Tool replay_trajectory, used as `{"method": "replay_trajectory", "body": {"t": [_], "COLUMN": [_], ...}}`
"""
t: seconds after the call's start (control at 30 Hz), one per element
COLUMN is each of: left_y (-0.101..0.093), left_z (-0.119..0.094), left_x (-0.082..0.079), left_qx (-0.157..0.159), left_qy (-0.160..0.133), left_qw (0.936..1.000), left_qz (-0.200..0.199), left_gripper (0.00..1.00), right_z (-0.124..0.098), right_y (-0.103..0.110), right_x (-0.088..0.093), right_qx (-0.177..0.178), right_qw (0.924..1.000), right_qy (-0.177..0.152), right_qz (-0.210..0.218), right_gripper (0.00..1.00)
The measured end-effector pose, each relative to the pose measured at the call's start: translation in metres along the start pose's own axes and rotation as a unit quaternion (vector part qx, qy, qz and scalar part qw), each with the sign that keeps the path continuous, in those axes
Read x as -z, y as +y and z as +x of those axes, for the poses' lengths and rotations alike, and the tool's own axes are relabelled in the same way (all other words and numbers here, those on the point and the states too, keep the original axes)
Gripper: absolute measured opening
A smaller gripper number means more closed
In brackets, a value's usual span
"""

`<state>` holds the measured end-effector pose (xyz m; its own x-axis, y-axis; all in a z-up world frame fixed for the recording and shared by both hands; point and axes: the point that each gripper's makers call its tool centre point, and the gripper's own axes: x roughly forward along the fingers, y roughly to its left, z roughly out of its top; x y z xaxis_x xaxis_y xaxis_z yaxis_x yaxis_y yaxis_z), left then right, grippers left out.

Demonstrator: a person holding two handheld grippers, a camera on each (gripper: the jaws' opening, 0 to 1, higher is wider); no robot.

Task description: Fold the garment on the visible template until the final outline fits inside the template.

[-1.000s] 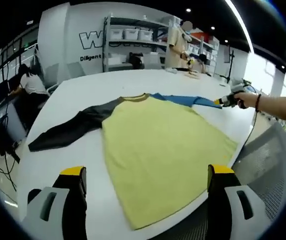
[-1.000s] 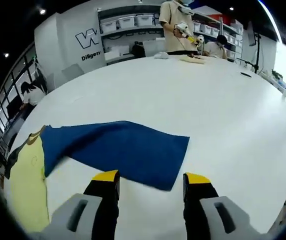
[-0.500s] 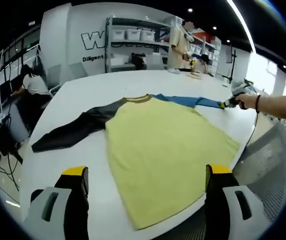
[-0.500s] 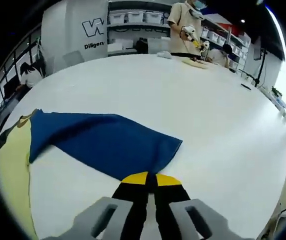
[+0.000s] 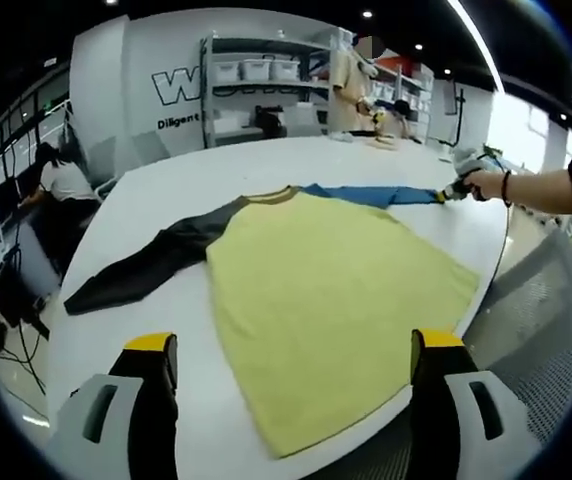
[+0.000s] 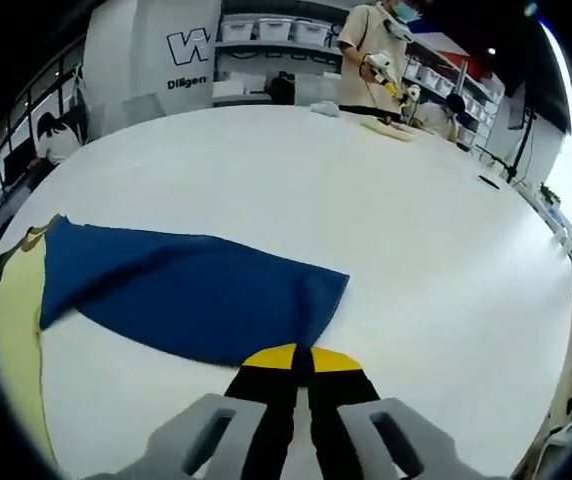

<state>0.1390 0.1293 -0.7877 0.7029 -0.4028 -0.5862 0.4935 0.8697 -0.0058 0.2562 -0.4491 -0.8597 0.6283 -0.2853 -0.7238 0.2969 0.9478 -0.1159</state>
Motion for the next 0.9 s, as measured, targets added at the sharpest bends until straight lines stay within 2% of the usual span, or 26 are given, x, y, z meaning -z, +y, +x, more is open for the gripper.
{"method": "replay_trajectory", "body": {"t": [0.13,0.2,0.27,0.4,0.5,0.67,0.7,0.77,0.8,0.83,0.9], "left_y": [0.000,0.001,0.000,-0.002,-0.002,-0.002,-0.002,-0.002,-0.002,-0.002,-0.002], "left_z": [0.001,0.001,0.002,0.002,0.003,0.003,0.003,0.003,0.003,0.003,0.003], "left_x": [0.002,0.003,0.003,0.005,0.006,0.006,0.007,0.006,0.006,0.007,0.006], "left_qx": [0.001,0.000,0.001,0.002,0.004,0.005,0.005,0.006,0.006,0.006,0.007], "left_qy": [0.006,0.008,0.010,0.016,0.019,0.020,0.021,0.019,0.020,0.020,0.019], "left_qw": [1.0000,1.0000,1.0000,0.9998,0.9998,0.9998,0.9997,0.9998,0.9998,0.9998,0.9998], "left_qz": [0.001,0.000,0.002,0.009,0.010,0.008,0.007,0.007,0.006,0.005,0.006], "left_gripper": [0.95,0.94,0.94,0.94,0.93,0.93,0.93,0.93,0.94,0.94,0.93], "right_z": [0.006,0.019,0.017,0.015,0.021,0.012,0.008,0.004,0.002,0.001,-0.001], "right_y": [-0.007,-0.020,-0.023,-0.023,-0.026,-0.019,-0.019,-0.021,-0.022,-0.021,-0.015], "right_x": [-0.004,-0.009,-0.008,-0.010,-0.013,-0.009,-0.008,-0.007,-0.008,-0.010,-0.008], "right_qx": [0.000,0.004,0.010,-0.002,-0.007,-0.007,-0.001,0.003,0.001,-0.003,-0.020], "right_qw": [1.0000,1.0000,0.9999,1.0000,0.9999,1.0000,1.0000,0.9999,0.9995,0.9984,0.9969], "right_qy": [-0.001,0.000,-0.001,-0.004,-0.005,-0.004,-0.003,-0.002,-0.007,-0.014,-0.011], "right_qz": [-0.003,-0.006,-0.012,0.000,-0.008,0.000,-0.001,0.011,0.031,0.054,0.075], "right_gripper": [0.00,0.00,0.00,0.00,0.00,0.00,0.04,0.10,0.12,0.13,0.15]}}
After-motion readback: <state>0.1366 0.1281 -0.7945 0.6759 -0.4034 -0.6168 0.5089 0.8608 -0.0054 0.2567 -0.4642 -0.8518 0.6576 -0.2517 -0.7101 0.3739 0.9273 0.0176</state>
